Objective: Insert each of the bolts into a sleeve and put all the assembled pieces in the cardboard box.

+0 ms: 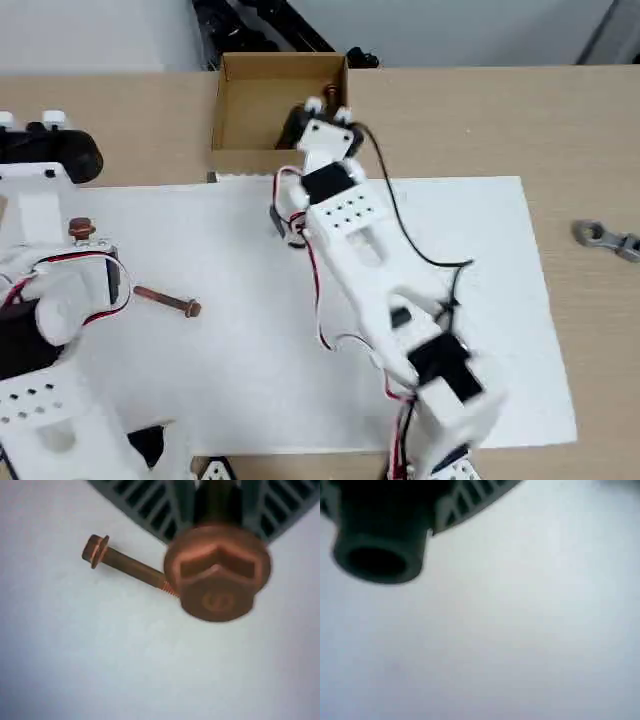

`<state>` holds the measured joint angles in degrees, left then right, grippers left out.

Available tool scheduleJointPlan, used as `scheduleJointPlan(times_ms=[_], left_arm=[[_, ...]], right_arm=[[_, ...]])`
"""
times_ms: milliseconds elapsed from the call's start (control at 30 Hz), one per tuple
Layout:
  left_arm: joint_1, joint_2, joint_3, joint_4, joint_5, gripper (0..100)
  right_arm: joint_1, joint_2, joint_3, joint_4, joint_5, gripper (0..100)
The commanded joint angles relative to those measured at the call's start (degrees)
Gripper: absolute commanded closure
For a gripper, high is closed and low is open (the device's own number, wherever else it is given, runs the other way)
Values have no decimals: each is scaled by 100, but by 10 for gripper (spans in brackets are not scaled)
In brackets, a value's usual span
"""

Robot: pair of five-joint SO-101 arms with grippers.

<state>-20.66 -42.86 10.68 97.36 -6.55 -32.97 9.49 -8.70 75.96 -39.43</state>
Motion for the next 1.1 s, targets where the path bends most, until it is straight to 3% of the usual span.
scheduleJointPlan(times_ms=[0, 733, 1067], left_arm=[[0, -132, -13, -26, -44, 994], [0, -132, -13, -26, -44, 994], [0, -132, -13, -18, -44, 994]], right_arm=[[-13, -1095, -158, 101, 220, 998], [-48, -4198, -114, 567, 360, 998], [127, -4848, -88, 1921, 1688, 998]])
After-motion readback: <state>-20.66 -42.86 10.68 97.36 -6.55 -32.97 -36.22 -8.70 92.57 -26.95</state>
